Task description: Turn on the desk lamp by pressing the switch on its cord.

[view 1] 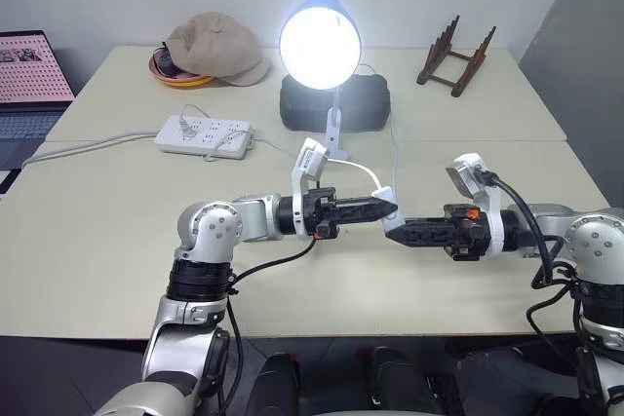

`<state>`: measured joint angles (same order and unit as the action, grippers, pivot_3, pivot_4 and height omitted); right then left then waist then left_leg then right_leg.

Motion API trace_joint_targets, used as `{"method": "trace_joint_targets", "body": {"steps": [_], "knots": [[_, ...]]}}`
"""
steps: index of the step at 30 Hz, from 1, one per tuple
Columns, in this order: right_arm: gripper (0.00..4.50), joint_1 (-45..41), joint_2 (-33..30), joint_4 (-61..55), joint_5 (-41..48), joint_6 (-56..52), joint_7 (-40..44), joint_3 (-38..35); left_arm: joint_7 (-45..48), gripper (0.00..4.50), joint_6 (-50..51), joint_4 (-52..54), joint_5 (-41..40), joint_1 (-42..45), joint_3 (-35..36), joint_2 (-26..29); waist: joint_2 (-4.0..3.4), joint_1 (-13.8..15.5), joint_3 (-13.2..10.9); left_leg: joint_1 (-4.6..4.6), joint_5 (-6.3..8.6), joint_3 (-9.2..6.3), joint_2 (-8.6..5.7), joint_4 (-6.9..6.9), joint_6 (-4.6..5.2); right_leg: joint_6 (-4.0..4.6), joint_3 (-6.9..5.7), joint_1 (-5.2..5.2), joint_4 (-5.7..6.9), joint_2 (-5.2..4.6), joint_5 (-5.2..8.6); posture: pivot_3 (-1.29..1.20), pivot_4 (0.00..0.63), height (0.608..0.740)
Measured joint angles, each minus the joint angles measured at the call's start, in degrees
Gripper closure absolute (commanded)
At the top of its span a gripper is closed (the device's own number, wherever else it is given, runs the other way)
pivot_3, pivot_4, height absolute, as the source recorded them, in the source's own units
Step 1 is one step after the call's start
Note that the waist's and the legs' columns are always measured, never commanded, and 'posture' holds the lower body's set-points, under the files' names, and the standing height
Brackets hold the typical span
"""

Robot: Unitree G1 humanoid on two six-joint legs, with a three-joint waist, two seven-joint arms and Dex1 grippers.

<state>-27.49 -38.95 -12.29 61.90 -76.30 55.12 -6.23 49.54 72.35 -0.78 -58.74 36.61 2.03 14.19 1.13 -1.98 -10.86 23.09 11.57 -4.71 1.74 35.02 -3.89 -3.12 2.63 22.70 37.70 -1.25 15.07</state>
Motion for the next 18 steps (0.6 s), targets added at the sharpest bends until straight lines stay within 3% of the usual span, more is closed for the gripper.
{"method": "trace_joint_targets", "body": {"steps": [4, 6, 7, 11, 18], "knots": [[4.10, 0.5, -0.7, 0.0, -0.1, 1.1, 0.7, 1.1, -1.1, 4.01, 0.9, 0.7, -0.5, -0.7, 0.2, 0.0, 0.00, 0.0, 0.0, 0.00, 0.00, 0.00, 0.00, -0.01, 0.00, 0.00, 0.00, 0.00, -0.01, 0.00, 0.00, 0.00, 0.150, 0.740], [4.10, 0.6, -0.9, 0.0, -0.2, 1.5, 0.9, 1.6, -1.2, 3.31, 0.4, 1.6, -0.5, -1.4, -0.1, 0.2, 0.00, 0.0, 0.0, 0.00, 0.00, 0.01, 0.00, -0.02, -0.01, 0.00, 0.01, 0.01, -0.02, 0.00, 0.00, 0.00, 0.150, 0.740], [4.10, 0.6, -1.1, 0.0, -0.5, 1.8, 0.9, 1.9, -1.2, 3.31, 0.4, 1.6, -0.5, -1.6, -0.1, 0.2, 0.00, 0.0, 0.0, 0.00, 0.00, 0.00, 0.00, -0.02, -0.01, 0.00, 0.00, 0.01, -0.02, 0.00, 0.00, 0.00, 0.150, 0.740], [4.10, 0.5, -1.5, 0.2, -1.7, 3.1, 1.0, 2.1, -1.3, 2.63, 0.5, 1.1, -0.6, -1.6, 0.2, 0.5, 0.00, 0.0, 0.0, 0.00, 0.00, 0.00, 0.00, -0.01, -0.01, 0.00, 0.00, 0.01, -0.02, 0.00, 0.00, 0.00, 0.150, 0.740], [4.10, -1.7, -1.8, 2.3, -4.5, 5.7, 2.4, 4.3, -1.8, 1.24, 0.2, 0.7, -0.4, -2.0, 1.8, 4.2, 0.00, -0.2, 0.0, 0.01, 0.01, 0.02, 0.00, -0.02, -0.01, 0.00, 0.02, 0.03, -0.03, 0.00, 0.00, 0.00, 0.150, 0.740]]}}
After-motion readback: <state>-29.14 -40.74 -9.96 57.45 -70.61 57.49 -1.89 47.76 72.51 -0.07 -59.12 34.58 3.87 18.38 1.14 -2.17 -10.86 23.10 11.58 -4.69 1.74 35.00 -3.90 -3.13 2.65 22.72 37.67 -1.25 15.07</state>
